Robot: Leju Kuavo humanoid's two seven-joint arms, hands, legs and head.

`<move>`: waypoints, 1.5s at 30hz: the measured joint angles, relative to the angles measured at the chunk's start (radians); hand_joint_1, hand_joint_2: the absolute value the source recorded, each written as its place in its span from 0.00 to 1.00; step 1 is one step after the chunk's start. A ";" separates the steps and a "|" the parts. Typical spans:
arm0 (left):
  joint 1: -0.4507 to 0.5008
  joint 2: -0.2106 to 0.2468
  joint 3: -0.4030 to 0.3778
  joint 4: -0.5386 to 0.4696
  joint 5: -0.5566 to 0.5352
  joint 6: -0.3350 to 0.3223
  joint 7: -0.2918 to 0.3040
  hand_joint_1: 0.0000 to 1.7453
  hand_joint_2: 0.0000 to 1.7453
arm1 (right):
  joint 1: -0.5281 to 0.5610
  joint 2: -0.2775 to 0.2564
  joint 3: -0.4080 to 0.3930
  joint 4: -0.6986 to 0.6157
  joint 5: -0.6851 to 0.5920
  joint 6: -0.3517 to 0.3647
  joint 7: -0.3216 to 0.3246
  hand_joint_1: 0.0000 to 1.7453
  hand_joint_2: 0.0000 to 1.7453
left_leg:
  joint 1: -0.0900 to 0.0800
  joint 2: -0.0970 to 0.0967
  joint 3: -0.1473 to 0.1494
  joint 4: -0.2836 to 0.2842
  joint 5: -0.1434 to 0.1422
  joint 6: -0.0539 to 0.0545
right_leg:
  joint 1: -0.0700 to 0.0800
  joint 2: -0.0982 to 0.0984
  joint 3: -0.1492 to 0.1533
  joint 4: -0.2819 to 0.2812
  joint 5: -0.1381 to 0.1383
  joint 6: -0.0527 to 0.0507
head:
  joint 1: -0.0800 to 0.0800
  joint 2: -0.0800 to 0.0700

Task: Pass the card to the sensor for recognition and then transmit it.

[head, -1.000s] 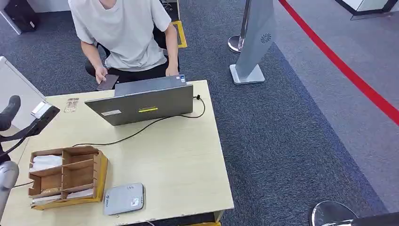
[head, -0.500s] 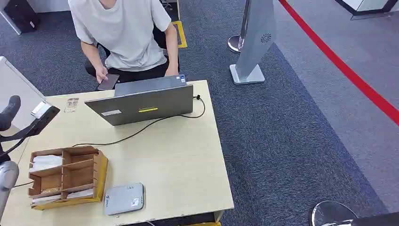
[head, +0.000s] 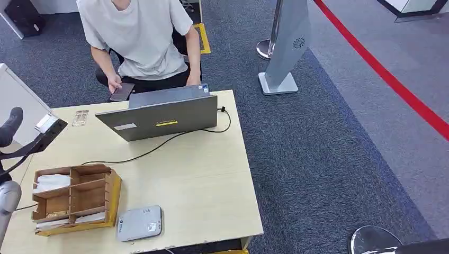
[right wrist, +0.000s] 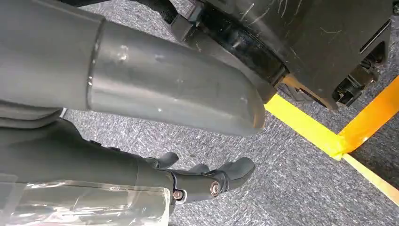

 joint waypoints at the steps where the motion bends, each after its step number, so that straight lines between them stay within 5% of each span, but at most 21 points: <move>1: 0.000 0.000 0.000 0.000 0.000 0.000 0.000 0.00 1.00 | 0.000 0.000 0.000 0.000 0.000 0.000 0.000 0.00 0.00 | 0.000 0.000 0.000 0.000 0.000 0.000 | 0.000 0.000 0.000 0.000 0.000 0.000 | 0.000 0.000; 41: 0.000 0.000 0.000 0.000 0.001 0.000 0.000 0.00 1.00 | 0.000 0.000 0.000 0.000 0.000 0.000 0.000 0.00 0.00 | 0.000 0.000 0.000 0.000 0.000 0.000 | 0.000 0.000 0.000 0.000 0.000 0.000 | 0.000 0.000; 43: 0.110 0.000 0.001 -0.070 0.114 -0.013 -0.105 0.00 1.00 | 0.008 -0.001 -0.005 -0.012 -0.030 -0.007 0.034 0.00 0.00 | -0.003 0.005 0.003 -0.003 -0.003 0.000 | -0.003 0.004 0.004 0.001 0.000 0.000 | 0.008 0.000; 45: 0.410 0.024 -0.001 -0.340 0.205 0.073 -0.247 0.00 1.00 | 0.072 -0.016 -0.047 -0.066 0.037 -0.017 0.109 0.00 0.00 | -0.011 0.025 0.020 -0.007 -0.014 0.005 | -0.010 0.025 0.008 0.000 -0.007 0.005 | -0.007 0.000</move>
